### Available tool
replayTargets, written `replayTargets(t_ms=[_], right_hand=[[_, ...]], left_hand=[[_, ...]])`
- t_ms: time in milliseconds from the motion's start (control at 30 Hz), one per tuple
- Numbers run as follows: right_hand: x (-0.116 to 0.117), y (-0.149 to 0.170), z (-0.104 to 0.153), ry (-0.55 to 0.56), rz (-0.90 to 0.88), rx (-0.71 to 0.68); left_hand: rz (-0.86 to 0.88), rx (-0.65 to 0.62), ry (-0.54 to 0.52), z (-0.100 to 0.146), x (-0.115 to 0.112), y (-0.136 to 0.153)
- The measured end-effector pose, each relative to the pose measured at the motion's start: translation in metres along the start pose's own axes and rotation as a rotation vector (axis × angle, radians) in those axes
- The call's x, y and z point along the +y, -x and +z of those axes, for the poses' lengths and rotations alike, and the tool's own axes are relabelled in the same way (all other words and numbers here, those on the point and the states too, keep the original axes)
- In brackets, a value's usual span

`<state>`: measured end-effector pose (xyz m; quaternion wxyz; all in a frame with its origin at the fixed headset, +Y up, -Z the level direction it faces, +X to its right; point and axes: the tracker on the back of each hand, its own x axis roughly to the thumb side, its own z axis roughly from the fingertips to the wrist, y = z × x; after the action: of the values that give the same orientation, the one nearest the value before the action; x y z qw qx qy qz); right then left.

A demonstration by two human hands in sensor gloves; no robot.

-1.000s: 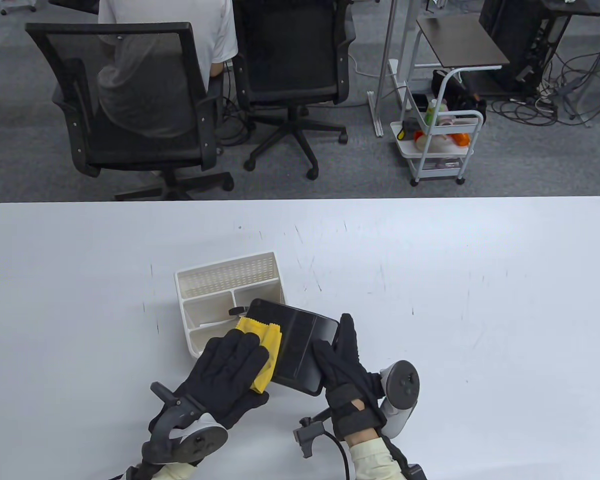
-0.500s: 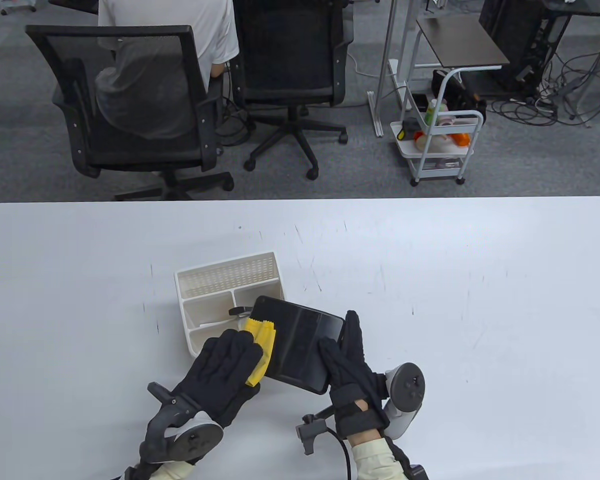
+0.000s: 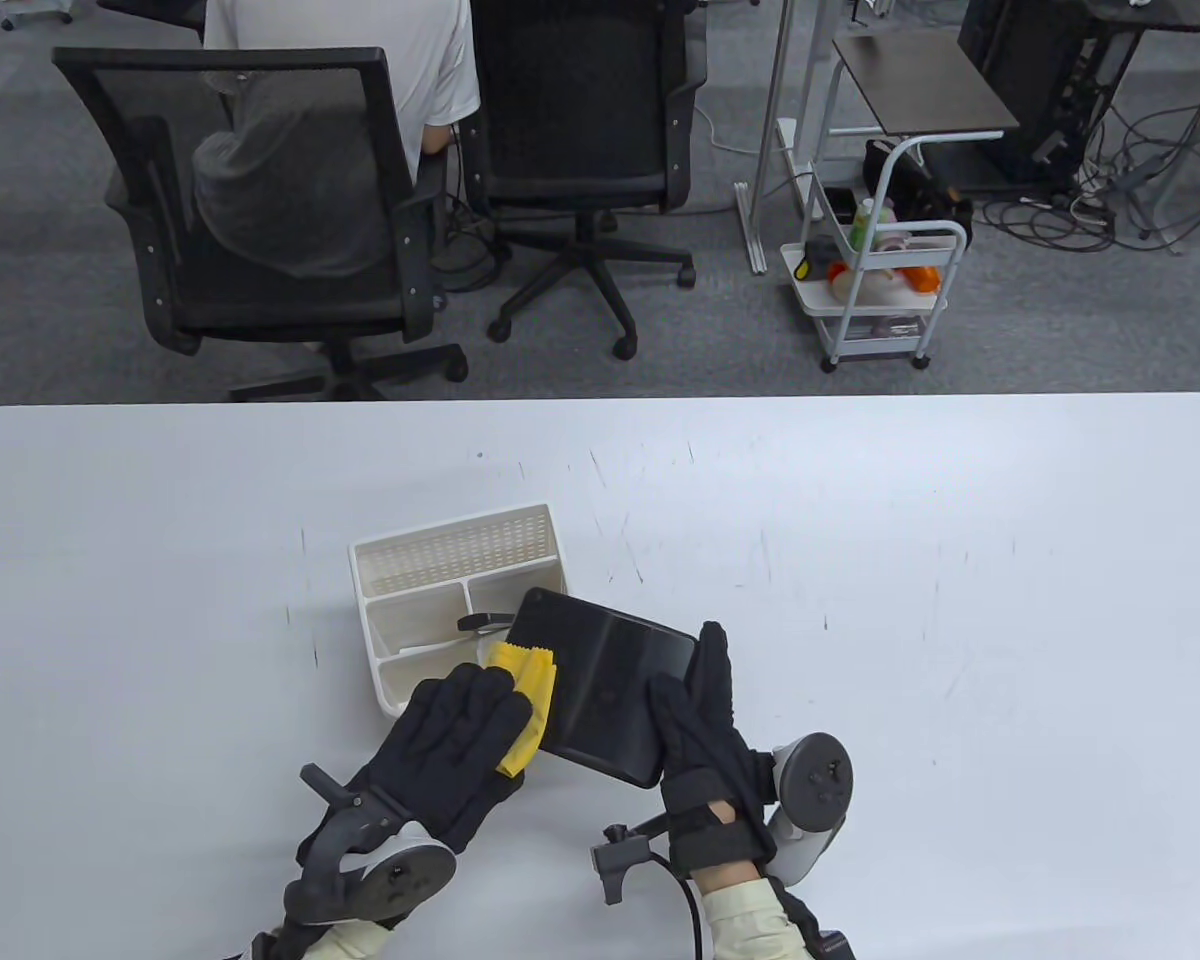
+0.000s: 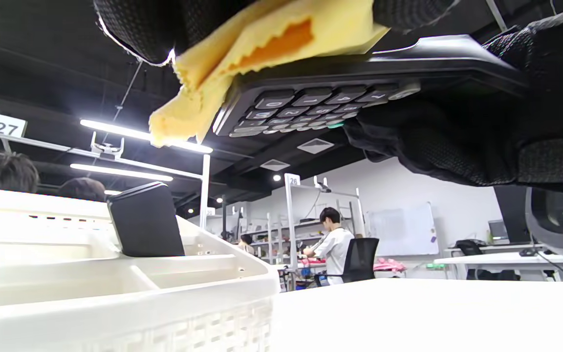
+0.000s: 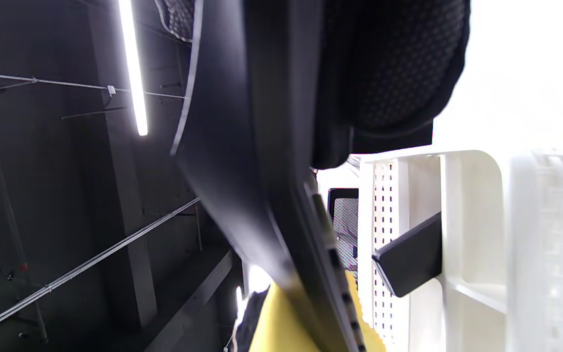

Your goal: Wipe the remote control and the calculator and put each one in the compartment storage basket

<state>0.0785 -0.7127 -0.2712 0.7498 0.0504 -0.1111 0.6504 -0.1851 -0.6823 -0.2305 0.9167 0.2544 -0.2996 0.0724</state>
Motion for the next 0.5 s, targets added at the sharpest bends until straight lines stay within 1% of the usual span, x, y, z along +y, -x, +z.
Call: replayTargets(t_ms=[100, 200, 267, 367, 500], right_hand=[[0.000, 0.000, 0.000, -0.004, 0.012, 0.001], [0.000, 0.001, 0.000, -0.006, 0.041, -0.002], [0.002, 0.002, 0.000, -0.027, 0.034, 0.009], [0.004, 0.002, -0.001, -0.061, 0.029, 0.009], [0.008, -0.002, 0.000, -0.077, 0.064, -0.018]], left_hand=[[-0.010, -0.061, -0.010, -0.001, -0.002, -0.011], [0.025, -0.109, -0.010, -0.003, -0.004, -0.023], [0.034, -0.112, -0.011, -0.004, -0.005, -0.025], [0.066, -0.074, -0.001, -0.004, -0.003, -0.016], [0.121, 0.049, 0.037, -0.003, -0.003, 0.004]])
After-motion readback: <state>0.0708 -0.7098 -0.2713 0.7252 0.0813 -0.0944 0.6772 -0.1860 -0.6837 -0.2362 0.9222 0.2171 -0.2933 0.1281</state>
